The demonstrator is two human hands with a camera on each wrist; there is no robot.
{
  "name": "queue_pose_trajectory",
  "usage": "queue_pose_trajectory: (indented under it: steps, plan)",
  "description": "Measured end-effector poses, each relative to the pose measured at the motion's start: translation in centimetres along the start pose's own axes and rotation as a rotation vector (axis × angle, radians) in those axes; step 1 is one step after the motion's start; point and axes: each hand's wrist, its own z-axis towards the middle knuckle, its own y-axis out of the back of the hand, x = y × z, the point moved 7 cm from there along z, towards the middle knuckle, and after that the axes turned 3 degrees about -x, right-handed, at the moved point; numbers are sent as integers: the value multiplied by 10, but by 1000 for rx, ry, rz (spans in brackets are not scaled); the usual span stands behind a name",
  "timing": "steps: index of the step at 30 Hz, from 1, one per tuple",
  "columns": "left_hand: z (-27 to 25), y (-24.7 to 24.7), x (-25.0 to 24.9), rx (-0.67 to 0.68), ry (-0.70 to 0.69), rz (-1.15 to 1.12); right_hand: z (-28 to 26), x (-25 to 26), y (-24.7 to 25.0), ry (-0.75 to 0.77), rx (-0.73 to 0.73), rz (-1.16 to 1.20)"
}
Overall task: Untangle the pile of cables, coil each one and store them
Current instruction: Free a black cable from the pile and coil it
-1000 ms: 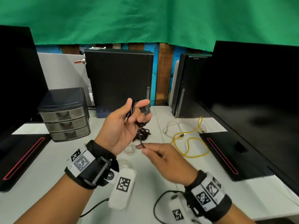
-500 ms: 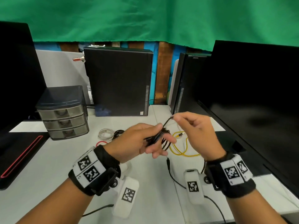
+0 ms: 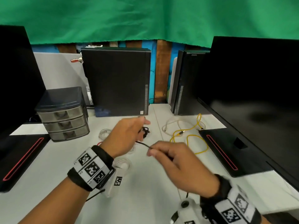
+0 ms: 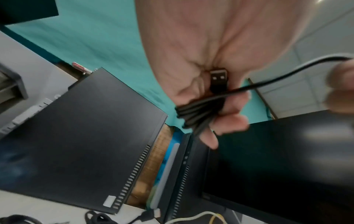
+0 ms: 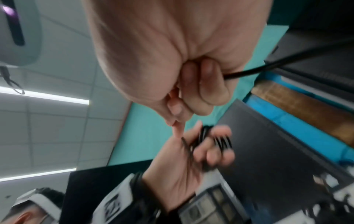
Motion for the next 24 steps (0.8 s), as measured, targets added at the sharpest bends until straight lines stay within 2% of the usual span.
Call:
queue_pose_trajectory:
  steps: [2, 4, 7, 9, 10, 14, 16, 19, 21, 24]
  plan:
    - [-11, -23, -2, 228, 42, 22, 7, -1, 29, 18, -96, -2]
    - [-23, -44, -14, 410, 91, -90, 14, -10, 52, 9, -173, -4]
    - [-32, -56, -36, 528, 151, -454, 17, -33, 65, -31, -250, 81]
    - [-31, -50, -45, 514, 149, -672, 13, -43, 58, -55, -254, 162]
    - [-29, -45, -50, 466, 135, -758, 10, -47, 49, -73, -224, 168]
    - [-14, -23, -43, 63, 165, -957, -12, -59, -4, -222, 34, 114]
    - [-9, -18, -27, -61, 145, -789, -18, -42, -23, -151, 157, 5]
    - [-10, -22, -8, -106, -13, -220, -18, -14, -23, 11, 216, -272]
    - [-13, -34, 0, -21, -27, -1, -17, 0, -11, 106, 130, -445]
    - [-22, -56, 3, 224, 78, -75, -17, 12, 15, 200, -74, -446]
